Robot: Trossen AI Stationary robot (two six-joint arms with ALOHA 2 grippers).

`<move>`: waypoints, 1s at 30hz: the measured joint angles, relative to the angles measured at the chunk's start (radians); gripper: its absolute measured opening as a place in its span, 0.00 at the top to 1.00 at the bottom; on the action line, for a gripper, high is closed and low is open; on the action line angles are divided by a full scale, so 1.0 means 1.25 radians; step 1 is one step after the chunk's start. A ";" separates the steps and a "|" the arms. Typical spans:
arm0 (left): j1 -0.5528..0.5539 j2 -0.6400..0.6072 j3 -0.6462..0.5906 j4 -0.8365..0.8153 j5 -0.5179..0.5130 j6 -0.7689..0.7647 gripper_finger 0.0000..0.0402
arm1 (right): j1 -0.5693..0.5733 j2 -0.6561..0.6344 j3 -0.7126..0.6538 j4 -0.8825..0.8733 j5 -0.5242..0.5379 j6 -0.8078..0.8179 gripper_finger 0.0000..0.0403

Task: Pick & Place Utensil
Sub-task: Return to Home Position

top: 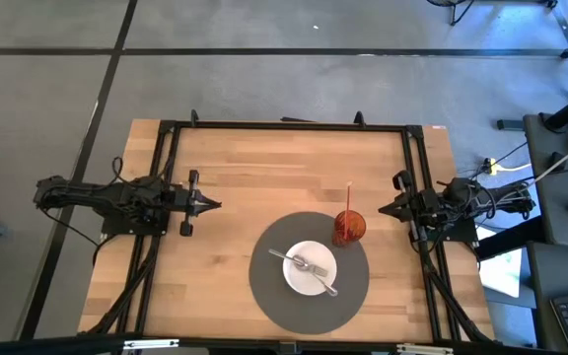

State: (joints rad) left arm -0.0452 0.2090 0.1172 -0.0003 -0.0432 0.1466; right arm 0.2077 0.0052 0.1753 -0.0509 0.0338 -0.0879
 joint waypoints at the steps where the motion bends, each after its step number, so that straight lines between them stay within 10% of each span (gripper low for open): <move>1: 0.000 -0.005 -0.012 0.006 -0.003 0.004 1.00 | 0.000 0.000 0.000 0.000 0.000 -0.001 1.00; 30: 0.012 -0.082 -0.087 0.044 -0.013 0.014 0.99 | 0.000 0.000 -0.002 0.037 0.000 -0.022 0.92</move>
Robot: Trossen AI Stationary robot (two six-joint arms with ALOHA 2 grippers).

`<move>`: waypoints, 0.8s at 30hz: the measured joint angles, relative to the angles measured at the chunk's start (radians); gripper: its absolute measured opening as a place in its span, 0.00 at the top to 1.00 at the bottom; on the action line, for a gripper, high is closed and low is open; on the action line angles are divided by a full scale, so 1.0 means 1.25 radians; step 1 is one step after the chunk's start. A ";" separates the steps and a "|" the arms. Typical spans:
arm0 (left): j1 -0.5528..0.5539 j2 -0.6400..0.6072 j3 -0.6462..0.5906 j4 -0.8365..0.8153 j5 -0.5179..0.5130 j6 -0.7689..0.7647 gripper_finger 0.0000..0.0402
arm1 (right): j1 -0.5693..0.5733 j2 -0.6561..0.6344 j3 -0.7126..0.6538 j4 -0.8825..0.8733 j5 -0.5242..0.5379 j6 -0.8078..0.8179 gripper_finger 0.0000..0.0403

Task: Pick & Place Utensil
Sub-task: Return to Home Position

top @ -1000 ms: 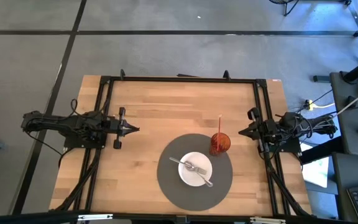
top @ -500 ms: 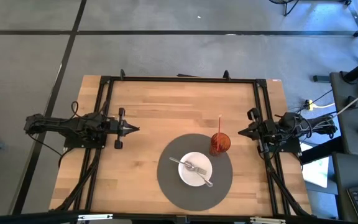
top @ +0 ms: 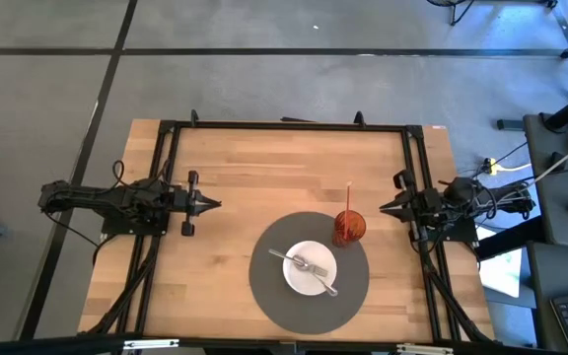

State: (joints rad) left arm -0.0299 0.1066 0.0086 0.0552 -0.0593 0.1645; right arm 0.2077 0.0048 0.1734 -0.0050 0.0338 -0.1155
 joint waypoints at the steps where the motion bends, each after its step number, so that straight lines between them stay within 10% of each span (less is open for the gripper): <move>1: 0.000 0.000 0.000 0.000 0.000 -0.009 0.99 | 0.000 0.000 0.000 -0.003 0.000 0.005 0.92; 24: 0.000 0.000 0.000 -0.001 0.000 -0.037 0.99 | 0.000 0.000 0.000 -0.020 0.000 0.024 0.91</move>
